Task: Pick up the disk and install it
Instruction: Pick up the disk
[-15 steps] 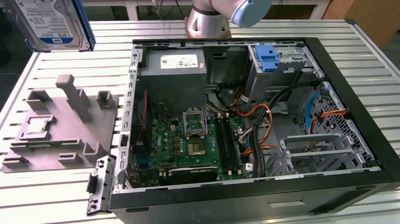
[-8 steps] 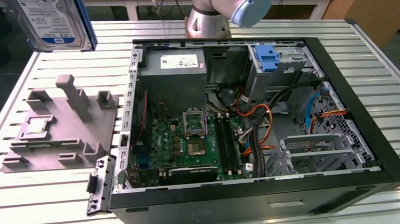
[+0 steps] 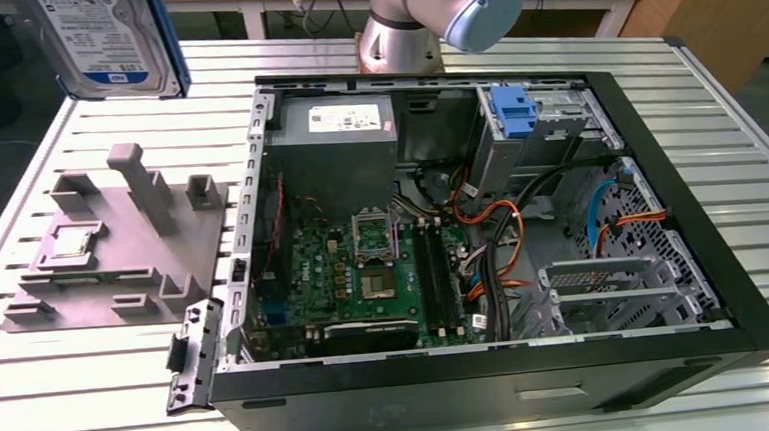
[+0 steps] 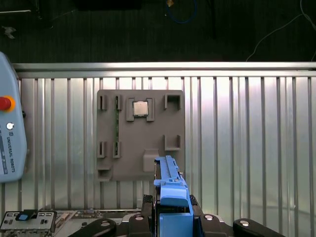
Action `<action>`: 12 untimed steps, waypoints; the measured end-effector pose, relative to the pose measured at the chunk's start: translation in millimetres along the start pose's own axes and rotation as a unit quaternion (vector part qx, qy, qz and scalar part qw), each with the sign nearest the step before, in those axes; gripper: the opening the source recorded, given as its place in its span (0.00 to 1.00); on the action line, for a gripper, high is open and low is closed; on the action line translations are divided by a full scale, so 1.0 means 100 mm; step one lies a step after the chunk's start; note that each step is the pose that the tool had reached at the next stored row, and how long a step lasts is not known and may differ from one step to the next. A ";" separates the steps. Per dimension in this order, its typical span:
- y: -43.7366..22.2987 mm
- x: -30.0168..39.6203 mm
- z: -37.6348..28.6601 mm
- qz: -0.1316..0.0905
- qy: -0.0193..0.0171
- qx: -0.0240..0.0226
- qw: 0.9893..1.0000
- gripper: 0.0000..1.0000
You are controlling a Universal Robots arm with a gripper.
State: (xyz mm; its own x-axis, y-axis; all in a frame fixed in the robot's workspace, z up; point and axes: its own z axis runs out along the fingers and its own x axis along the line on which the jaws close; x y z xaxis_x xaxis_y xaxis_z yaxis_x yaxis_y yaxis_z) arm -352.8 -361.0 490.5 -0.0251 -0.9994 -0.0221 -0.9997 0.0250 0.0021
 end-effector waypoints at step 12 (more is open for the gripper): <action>-0.057 -0.001 0.000 0.000 0.000 0.000 1.000 0.36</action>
State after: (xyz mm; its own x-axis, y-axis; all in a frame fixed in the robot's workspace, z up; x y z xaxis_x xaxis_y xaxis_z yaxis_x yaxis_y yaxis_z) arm -347.1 -361.1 490.4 -0.0250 -0.9994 -0.0221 -0.9997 0.0250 0.0021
